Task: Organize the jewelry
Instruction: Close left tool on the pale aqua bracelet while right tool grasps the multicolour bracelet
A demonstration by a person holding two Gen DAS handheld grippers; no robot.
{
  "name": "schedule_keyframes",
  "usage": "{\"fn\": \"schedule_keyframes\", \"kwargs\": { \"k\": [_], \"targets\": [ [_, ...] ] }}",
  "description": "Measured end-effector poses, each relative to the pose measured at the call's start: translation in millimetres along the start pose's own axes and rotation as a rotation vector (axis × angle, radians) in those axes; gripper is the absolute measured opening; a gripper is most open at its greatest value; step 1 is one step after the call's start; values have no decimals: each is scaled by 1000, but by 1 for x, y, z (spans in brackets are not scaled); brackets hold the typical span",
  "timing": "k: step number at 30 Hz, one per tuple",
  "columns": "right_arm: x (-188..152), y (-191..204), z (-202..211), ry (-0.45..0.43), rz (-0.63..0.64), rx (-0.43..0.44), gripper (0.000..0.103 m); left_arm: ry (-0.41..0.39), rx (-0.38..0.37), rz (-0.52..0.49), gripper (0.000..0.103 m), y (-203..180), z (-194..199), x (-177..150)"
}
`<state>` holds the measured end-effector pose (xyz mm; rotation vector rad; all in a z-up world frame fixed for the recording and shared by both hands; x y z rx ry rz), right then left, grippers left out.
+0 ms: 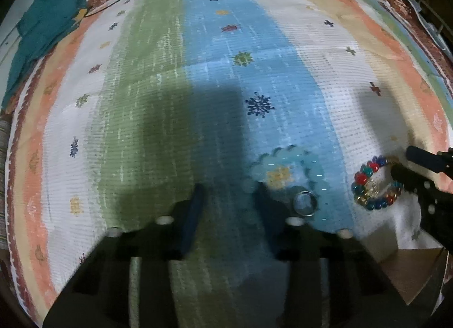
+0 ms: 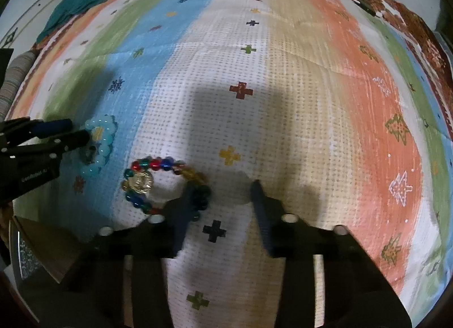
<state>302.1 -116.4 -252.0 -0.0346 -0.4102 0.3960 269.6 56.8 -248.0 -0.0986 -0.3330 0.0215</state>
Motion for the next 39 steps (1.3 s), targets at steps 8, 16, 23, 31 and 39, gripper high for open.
{"fn": "schedule_keyframes", "kwargs": {
  "k": [8, 16, 23, 31, 39],
  "targets": [
    [-1, 2, 3, -16, 6, 2, 11, 1, 3, -5, 11, -2, 4, 0],
    [10, 0, 35, -88, -32, 31, 11, -69, -16, -7, 11, -12, 33, 8],
    [14, 12, 61, -145, -24, 53, 11, -166, -47, -31, 11, -37, 67, 16],
    [20, 14, 89, -217, -38, 66, 11, -228, -57, -41, 11, -49, 91, 20],
    [19, 16, 113, -270, -59, 82, 11, -277, -49, -70, 11, -54, 118, 16]
  ]
}}
Point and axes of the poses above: each gripper's, at about its wrist camera, not at the fingertips, and z roughly against the way its jaws point, y to its left, x to its top, the point moved 9 cm from there along -z, roughly the way its jaws point, and after that the axes turned 8 degrees about -x, right-handed, at the moved point
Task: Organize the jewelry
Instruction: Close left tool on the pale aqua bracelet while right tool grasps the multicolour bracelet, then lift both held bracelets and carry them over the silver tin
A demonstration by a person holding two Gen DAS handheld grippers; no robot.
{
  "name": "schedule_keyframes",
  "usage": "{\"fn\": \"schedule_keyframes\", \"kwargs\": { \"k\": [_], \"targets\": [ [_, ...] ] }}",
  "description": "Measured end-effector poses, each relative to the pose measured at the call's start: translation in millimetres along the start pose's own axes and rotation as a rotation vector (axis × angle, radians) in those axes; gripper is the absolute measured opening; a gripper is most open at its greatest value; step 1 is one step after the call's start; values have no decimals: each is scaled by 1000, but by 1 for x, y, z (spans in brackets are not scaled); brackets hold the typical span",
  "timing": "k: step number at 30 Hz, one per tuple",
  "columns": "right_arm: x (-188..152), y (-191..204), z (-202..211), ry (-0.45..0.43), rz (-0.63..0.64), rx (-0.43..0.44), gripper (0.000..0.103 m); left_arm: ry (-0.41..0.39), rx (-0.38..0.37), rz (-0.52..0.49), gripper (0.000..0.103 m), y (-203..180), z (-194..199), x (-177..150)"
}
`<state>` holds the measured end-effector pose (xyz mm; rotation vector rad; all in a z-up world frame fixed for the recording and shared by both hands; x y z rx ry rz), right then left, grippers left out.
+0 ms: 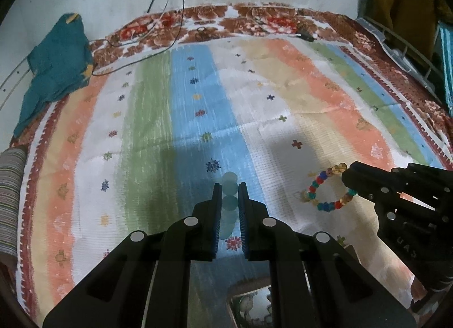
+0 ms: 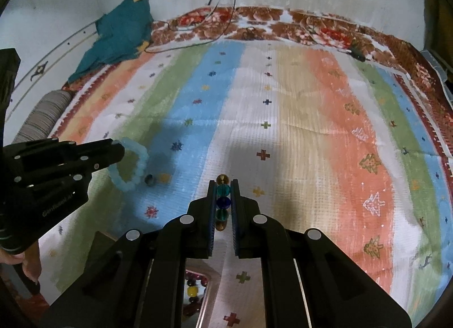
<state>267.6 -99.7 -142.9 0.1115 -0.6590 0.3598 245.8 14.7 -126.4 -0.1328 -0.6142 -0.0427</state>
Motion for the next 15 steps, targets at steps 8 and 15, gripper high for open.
{"fn": "schedule_keyframes", "kwargs": {
  "k": [8, 15],
  "targets": [
    [1, 8, 27, -48, 4, 13, 11, -43, -35, -7, 11, -10, 27, -1],
    [2, 15, 47, -94, 23, 16, 11, -76, -59, -22, 11, -25, 48, -5]
  ]
}}
Point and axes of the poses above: each gripper's, at about its wrist camera, not at the fingertips, and z roughly against the way its jaws point, y to its left, x to its top, the point moved 9 cm from there along -z, roughly the way its jaws point, and after that the axes turned 8 degrees about -x, right-handed, at the moved point
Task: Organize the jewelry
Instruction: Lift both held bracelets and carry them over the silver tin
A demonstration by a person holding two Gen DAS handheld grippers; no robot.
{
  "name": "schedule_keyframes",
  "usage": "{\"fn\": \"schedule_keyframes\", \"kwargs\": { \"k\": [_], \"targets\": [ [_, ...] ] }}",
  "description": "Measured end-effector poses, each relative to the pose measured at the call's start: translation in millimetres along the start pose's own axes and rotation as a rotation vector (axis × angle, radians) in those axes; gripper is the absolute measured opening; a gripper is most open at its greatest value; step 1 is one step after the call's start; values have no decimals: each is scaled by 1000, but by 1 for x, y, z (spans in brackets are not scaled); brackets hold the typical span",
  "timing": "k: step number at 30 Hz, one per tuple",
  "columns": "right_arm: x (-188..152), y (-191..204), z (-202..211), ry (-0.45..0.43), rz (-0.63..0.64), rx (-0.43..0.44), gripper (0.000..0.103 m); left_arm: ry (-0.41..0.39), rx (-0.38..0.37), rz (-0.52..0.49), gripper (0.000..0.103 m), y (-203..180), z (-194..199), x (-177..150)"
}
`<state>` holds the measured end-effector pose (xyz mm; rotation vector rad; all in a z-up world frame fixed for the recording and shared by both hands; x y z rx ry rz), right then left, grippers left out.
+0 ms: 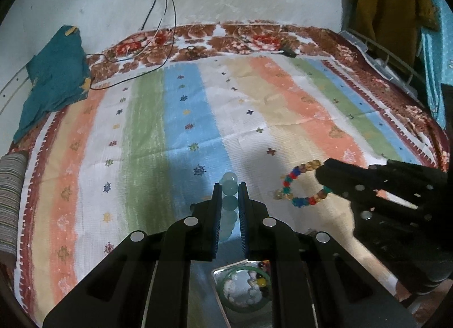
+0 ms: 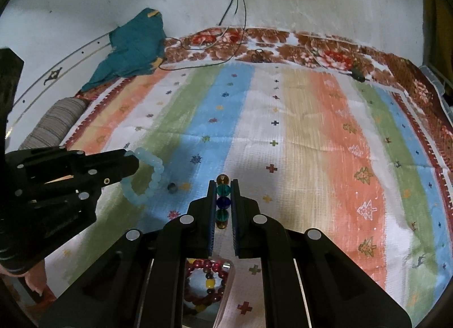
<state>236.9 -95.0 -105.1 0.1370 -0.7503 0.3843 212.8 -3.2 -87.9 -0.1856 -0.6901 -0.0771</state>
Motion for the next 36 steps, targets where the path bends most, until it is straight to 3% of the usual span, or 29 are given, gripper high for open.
{"fn": "schedule_keyframes", "kwargs": {
  "k": [12, 36],
  "targets": [
    [-4, 7, 26, -38, 1, 26, 11, -62, -40, -13, 11, -24, 34, -5],
    [-39, 19, 50, -18, 6, 52, 11, -71, -64, 29, 11, -32, 60, -33]
  ]
}}
Point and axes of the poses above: each gripper's, at about its wrist camera, not at the fingertips, and z roughly against the way its jaws point, y to its left, x to its top, the point moved 9 cm from there along -z, roughly the way its jaws point, and after that the axes turned 8 degrees about -x, right-handed, at the moved point
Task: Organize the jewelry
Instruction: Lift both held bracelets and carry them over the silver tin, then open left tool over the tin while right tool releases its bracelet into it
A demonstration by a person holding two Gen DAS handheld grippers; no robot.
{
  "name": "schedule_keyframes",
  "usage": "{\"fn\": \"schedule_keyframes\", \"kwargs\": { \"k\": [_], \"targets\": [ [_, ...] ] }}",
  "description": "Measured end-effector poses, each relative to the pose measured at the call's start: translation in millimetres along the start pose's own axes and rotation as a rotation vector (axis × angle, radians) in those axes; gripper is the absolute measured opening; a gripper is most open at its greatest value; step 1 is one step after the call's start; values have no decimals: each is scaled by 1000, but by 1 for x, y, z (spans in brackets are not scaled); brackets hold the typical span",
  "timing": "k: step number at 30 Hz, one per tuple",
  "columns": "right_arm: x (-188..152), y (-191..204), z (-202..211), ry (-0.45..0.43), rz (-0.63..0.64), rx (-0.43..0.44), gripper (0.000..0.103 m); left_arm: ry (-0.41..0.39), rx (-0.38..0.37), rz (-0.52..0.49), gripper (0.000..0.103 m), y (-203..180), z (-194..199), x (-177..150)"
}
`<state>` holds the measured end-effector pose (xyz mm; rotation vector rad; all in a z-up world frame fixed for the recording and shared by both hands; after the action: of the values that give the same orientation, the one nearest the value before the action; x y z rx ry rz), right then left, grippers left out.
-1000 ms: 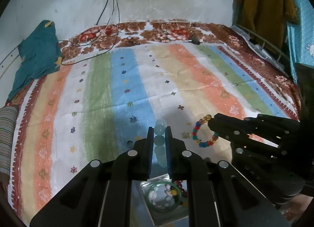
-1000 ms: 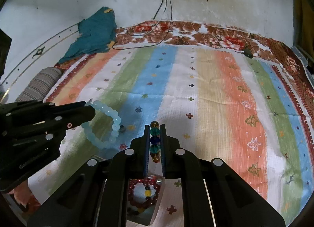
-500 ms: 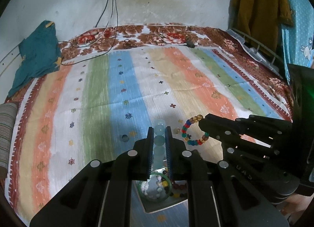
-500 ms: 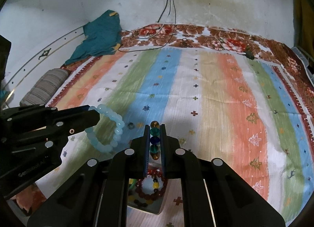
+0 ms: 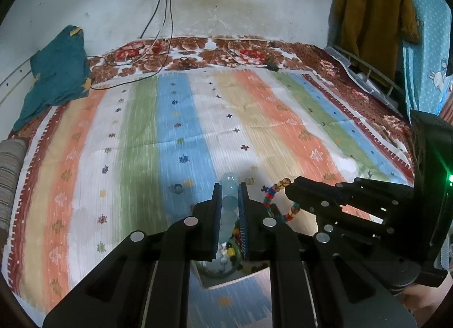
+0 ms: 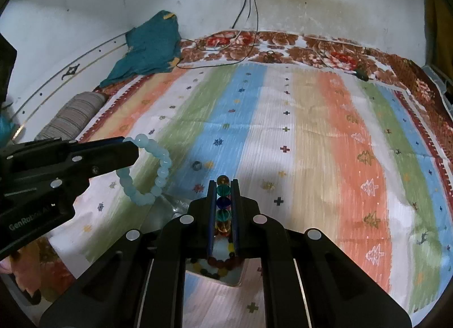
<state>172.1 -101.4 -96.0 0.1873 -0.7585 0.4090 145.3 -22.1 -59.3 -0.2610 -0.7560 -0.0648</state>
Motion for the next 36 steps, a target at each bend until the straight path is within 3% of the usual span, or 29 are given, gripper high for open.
{"fn": "schedule_keyframes", "kwargs": {
  "k": [21, 23, 25, 30, 36],
  "targets": [
    [-20, 3, 12, 39, -15, 34, 11, 18, -24, 26, 12, -5, 13, -20],
    [-20, -3, 9, 43, -25, 4, 20, 1, -2, 37, 12, 1, 15, -16],
    [-18, -11, 7, 40, -37, -29, 44, -7, 11, 60, 19, 8, 17, -14],
    [-22, -27, -6, 83, -66, -70, 45, -7, 41, 111, 29, 26, 16, -13],
    [-22, -35, -15, 101, -74, -95, 52, 10, 59, 120, 38, 31, 8, -13]
  ]
}}
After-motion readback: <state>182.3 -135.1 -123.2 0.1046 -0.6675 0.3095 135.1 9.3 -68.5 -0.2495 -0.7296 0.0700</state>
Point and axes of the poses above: each gripper's, at about its wrist camera, not at the fingertips, and z roughly against the way its jaws point, y to its left, x to its top, the point moved 9 cm from there along -z, roughly the way its jaws point, and after that the axes turned 8 degrees about -x, right-handed, at the moved point
